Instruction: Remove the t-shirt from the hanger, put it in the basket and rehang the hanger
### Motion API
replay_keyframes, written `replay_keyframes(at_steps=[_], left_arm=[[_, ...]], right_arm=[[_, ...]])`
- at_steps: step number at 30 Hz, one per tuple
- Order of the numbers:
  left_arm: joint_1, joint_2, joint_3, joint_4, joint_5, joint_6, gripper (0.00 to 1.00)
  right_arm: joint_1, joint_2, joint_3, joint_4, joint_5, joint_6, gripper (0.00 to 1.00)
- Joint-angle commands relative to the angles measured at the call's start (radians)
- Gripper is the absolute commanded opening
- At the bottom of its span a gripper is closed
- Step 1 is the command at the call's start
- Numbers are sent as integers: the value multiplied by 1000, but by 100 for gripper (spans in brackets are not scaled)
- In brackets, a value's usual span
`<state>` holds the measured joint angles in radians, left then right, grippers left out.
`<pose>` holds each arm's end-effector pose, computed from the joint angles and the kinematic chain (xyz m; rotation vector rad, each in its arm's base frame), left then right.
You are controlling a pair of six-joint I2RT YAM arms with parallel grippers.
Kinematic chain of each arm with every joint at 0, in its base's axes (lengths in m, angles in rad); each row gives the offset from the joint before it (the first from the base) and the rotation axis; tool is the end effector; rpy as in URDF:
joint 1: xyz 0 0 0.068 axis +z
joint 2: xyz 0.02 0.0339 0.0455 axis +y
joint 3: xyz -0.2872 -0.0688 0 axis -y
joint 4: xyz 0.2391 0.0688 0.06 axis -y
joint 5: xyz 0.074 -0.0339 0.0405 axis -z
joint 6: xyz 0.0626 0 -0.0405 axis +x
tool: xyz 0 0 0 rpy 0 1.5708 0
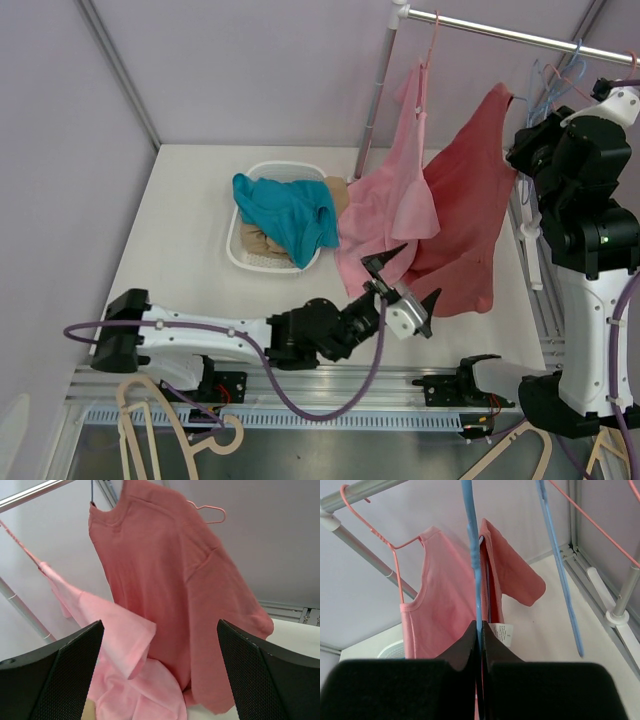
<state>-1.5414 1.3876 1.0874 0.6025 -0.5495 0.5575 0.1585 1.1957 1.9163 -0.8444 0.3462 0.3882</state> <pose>0.0425 -0.3343 0.4204 0.8400 1.0313 -0.4889 0.1877 0.0085 0.5672 0.4473 1.6283 0.1170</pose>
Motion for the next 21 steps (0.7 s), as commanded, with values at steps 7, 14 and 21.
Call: replay_keyframes(at_steps=[7, 14, 21], left_arm=[[-72, 163, 95, 269, -53, 108, 99], [-60, 189, 123, 227, 0, 33, 99], [-13, 215, 137, 168, 48, -83, 100]], right_arm=[[96, -42, -17, -36, 252, 126, 0], [216, -22, -13, -73, 399, 135, 0], [355, -15, -8, -71, 527, 123, 0]])
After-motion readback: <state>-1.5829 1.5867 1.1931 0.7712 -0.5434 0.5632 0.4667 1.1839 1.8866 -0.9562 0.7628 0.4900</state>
